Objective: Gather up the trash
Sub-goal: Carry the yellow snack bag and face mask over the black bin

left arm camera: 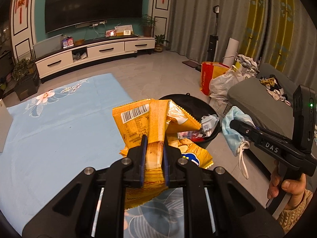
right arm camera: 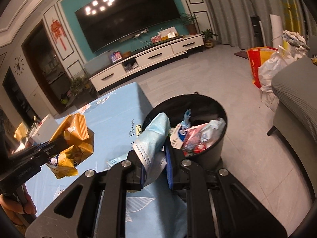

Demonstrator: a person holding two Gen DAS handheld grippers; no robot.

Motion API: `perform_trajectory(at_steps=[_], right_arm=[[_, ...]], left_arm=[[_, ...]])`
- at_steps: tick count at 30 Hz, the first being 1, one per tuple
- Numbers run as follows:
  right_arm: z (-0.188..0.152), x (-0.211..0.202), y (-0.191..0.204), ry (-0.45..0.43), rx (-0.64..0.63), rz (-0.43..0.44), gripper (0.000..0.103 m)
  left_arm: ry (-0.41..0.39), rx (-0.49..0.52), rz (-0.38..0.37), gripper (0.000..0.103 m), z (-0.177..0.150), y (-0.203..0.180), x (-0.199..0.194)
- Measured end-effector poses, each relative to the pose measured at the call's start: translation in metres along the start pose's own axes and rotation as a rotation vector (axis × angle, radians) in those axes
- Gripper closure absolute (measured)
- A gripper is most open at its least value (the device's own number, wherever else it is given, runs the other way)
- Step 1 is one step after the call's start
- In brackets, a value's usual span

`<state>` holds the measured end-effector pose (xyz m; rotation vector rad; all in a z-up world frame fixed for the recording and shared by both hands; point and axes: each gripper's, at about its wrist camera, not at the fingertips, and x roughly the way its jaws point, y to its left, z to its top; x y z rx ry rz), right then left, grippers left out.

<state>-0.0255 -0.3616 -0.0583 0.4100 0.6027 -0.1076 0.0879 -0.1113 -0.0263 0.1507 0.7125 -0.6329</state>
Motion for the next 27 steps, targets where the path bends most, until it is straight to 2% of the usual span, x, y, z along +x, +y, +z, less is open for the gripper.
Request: perform_trajectory(at_steps=[5, 12, 19, 27], right_arm=[[0.004, 0.002, -0.019, -0.016, 0.032, -0.032, 0.085], [0.013, 0.015, -0.036, -0.027, 0.070, -0.032, 0.085], [0.032, 0.033, -0.040, -0.043, 0.064, -0.037, 0.085], [0.042, 0.066, -0.049, -0.009, 0.052, -0.055, 0.085]], left_arm=[[-0.007, 0.020, -0.031, 0.088, 0.015, -0.014, 0.015], [0.008, 0.045, -0.077, 0.088, 0.033, -0.030, 0.048], [0.053, 0.062, -0.084, 0.088, 0.056, -0.041, 0.091], [0.103, 0.086, -0.076, 0.088, 0.066, -0.047, 0.137]])
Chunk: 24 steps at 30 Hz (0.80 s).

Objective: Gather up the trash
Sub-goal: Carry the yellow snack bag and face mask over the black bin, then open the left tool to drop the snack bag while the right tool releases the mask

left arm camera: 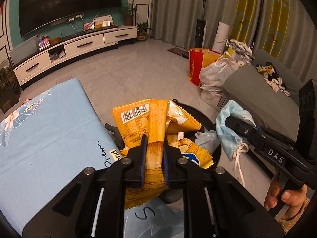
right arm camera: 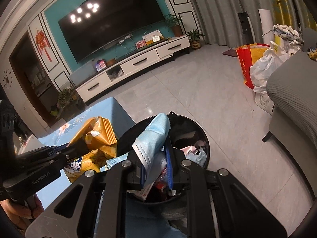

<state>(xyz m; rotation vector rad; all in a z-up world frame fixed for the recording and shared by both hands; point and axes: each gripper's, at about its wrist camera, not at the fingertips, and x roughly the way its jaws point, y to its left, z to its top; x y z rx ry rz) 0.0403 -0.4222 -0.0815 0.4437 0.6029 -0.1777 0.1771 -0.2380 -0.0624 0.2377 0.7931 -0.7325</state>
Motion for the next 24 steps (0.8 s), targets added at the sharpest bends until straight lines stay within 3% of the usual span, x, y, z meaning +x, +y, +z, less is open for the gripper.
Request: perform_trajectory(at_steps=[13, 24], right_arm=[[0.001, 0.058, -0.006, 0.100, -0.025, -0.020, 0.085], [0.000, 0.082, -0.015, 0.155, -0.018, -0.040, 0.085]], left_arm=[[0.107, 0.056, 0.012, 0.088, 0.003, -0.005, 0.067], [0.144, 0.099, 0.024, 0.088, 0.002, -0.018, 0.092]])
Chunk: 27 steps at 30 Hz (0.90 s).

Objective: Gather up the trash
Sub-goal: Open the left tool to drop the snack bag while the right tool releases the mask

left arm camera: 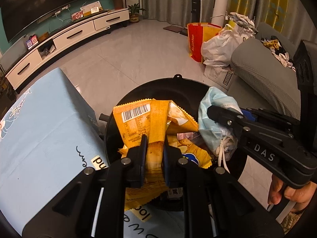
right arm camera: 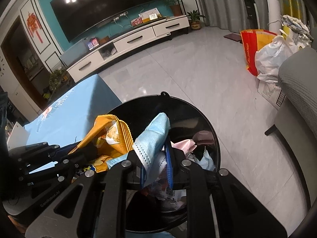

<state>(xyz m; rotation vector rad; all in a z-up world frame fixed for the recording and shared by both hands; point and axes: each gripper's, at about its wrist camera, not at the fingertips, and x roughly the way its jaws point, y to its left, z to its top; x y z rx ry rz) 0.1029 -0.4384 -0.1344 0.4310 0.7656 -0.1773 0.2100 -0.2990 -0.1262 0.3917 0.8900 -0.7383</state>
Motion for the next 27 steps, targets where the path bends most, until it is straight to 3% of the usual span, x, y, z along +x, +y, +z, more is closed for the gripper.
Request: perform_trajectory(at_steps=[10, 27], right_arm=[[-0.003, 0.012, -0.005, 0.032, 0.003, -0.030, 0.085], [0.000, 0.024, -0.002, 0.068, -0.029, -0.047, 0.085]], left_arm=[[0.023, 0.072, 0.033, 0.087, 0.002, -0.016, 0.015], [0.047, 0.104, 0.044, 0.086, 0.001, -0.023, 0.029]])
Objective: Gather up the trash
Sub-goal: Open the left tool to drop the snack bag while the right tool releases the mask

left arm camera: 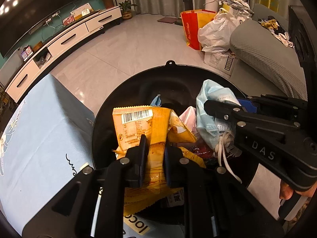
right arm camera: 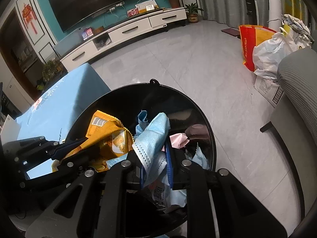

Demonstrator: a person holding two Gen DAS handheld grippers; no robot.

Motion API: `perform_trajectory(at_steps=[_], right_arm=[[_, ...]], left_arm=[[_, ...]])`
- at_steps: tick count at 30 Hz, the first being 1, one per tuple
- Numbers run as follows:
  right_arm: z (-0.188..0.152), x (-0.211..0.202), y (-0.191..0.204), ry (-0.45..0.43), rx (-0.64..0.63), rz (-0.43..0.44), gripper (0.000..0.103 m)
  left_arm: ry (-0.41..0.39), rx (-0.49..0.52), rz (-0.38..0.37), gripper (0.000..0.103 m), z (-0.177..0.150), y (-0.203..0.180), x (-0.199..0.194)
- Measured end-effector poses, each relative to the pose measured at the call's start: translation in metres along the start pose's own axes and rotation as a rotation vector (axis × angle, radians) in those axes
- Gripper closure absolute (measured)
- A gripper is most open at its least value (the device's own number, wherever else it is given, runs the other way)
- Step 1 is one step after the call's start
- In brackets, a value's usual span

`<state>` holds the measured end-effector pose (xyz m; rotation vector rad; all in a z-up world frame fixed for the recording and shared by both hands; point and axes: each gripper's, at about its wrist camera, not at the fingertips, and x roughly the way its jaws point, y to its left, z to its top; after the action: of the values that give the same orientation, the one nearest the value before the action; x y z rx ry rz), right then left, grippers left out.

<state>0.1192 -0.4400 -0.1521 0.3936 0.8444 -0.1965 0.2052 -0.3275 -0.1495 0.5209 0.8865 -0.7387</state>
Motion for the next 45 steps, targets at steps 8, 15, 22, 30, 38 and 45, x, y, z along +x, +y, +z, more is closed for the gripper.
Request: perform_trajectory(at_steps=[8, 15, 22, 30, 38, 45], right_arm=[[0.003, 0.004, 0.000, 0.015, -0.008, -0.007, 0.085], [0.002, 0.011, 0.000, 0.038, -0.009, -0.018, 0.084], [0.001, 0.011, 0.001, 0.040, -0.004, -0.019, 0.083], [0.001, 0.011, -0.002, 0.041, 0.001, -0.018, 0.081], [0.001, 0.006, -0.004, 0.031, 0.015, -0.013, 0.065], [0.000, -0.003, -0.012, 0.021, 0.044, -0.010, 0.055]], left_arm=[[0.014, -0.005, 0.000, 0.085, 0.002, 0.001, 0.005], [0.023, 0.003, -0.003, 0.083, 0.001, -0.001, 0.010], [0.026, 0.000, -0.004, 0.081, 0.003, -0.002, 0.014], [0.029, -0.010, -0.003, 0.071, 0.002, -0.001, 0.015], [0.023, -0.029, -0.003, 0.061, -0.002, 0.005, 0.011], [0.009, -0.038, 0.004, 0.049, -0.005, 0.006, 0.005]])
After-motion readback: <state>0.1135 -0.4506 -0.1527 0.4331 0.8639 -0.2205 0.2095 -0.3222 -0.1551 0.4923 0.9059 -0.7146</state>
